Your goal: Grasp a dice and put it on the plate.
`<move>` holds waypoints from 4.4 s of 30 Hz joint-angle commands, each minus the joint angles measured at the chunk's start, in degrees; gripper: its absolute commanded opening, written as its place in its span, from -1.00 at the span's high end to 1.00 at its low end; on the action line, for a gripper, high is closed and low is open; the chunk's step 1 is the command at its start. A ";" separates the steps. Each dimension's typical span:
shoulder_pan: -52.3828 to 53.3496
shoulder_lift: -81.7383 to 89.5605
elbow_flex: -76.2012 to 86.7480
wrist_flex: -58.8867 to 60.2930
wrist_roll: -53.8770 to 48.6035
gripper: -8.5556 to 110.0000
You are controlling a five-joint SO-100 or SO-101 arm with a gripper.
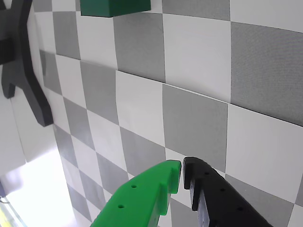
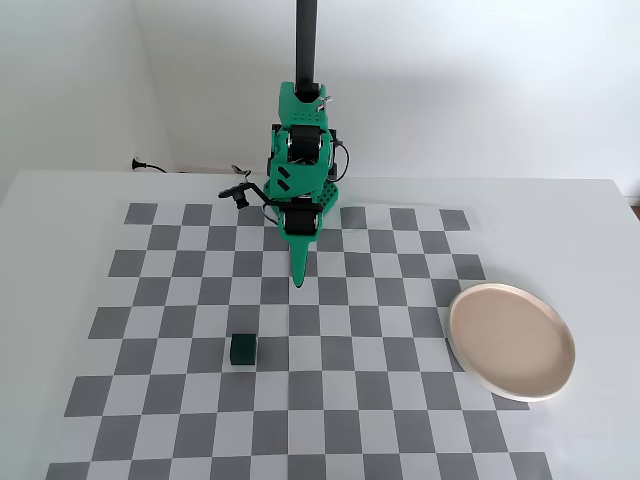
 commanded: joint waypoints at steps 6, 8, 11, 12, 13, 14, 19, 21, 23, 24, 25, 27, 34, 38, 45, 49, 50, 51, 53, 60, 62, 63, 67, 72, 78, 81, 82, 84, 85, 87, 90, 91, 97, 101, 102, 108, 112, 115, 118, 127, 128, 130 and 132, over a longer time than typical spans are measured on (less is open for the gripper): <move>-0.35 1.05 -0.88 -0.18 -0.35 0.93; -0.35 1.05 -0.88 -0.18 -0.35 0.93; -0.35 1.05 -0.88 -0.18 -0.35 0.93; -0.35 1.05 -0.88 -0.18 -0.35 0.93; -0.35 1.05 -0.88 -0.18 -0.35 0.93; -0.35 1.05 -0.88 -0.18 -0.35 0.93; -0.35 1.05 -0.88 -0.18 -0.35 0.93; -0.35 1.05 -0.88 -0.18 -0.35 0.93; -0.35 1.05 -0.88 -0.18 -0.35 0.93; -0.35 1.05 -0.88 -0.18 -0.35 0.93; -0.35 1.05 -0.88 -0.18 -0.35 0.93; -0.35 1.05 -0.88 -0.18 -0.35 0.93; -0.35 1.05 -0.88 -0.18 -0.44 0.93; -0.62 1.05 -0.88 -0.18 -0.79 0.87; 0.26 1.05 -0.88 -0.18 1.14 0.93; 0.70 1.05 -0.88 -0.18 3.16 0.93; 0.62 1.05 -0.88 -0.18 3.16 0.93; 0.70 1.05 -0.88 -0.18 3.34 0.93; 0.79 1.05 -0.88 -0.18 3.34 0.93; 0.35 1.05 -0.88 -0.18 2.81 0.93; -1.32 1.05 -0.88 -0.62 1.14 0.93; -2.37 1.05 -0.88 -1.23 0.09 0.93; -5.71 1.05 -0.88 -4.66 -7.73 0.93; -5.27 1.05 -0.88 -4.22 -34.72 0.93; -4.48 1.05 -0.88 -5.19 -50.89 0.93; -2.64 1.05 -0.88 -7.91 -61.17 0.93; -1.85 1.05 -0.88 -8.88 -64.34 0.93; -0.62 1.05 -0.88 -11.07 -70.05 0.93; -0.35 1.05 -0.88 -11.51 -72.77 0.93; 0.00 1.05 -0.88 -10.63 -79.80 0.93; 0.62 1.05 -0.88 -8.79 -86.13 0.84; 0.70 1.05 -0.88 -8.79 -86.84 0.76; 1.23 1.05 -0.88 -12.57 -88.33 0.48; 1.93 1.14 -0.88 -16.61 -89.56 0.46; 1.93 1.14 -0.88 -17.75 -89.82 0.45; 2.46 -5.80 -0.88 -29.36 -91.58 0.42; 2.72 -8.88 -1.05 -32.96 -92.64 0.40; 2.99 -9.23 -1.14 -34.01 -93.43 0.39; 3.78 -11.34 -1.76 -36.47 -94.39 0.38; 8.00 -34.10 -14.59 -42.54 -92.64 0.38; 8.61 -36.21 -15.64 -43.33 -92.72 0.38; 10.11 -40.17 -16.87 -45.70 -93.16 0.38; 11.51 -44.21 -18.63 -47.11 -93.16 0.38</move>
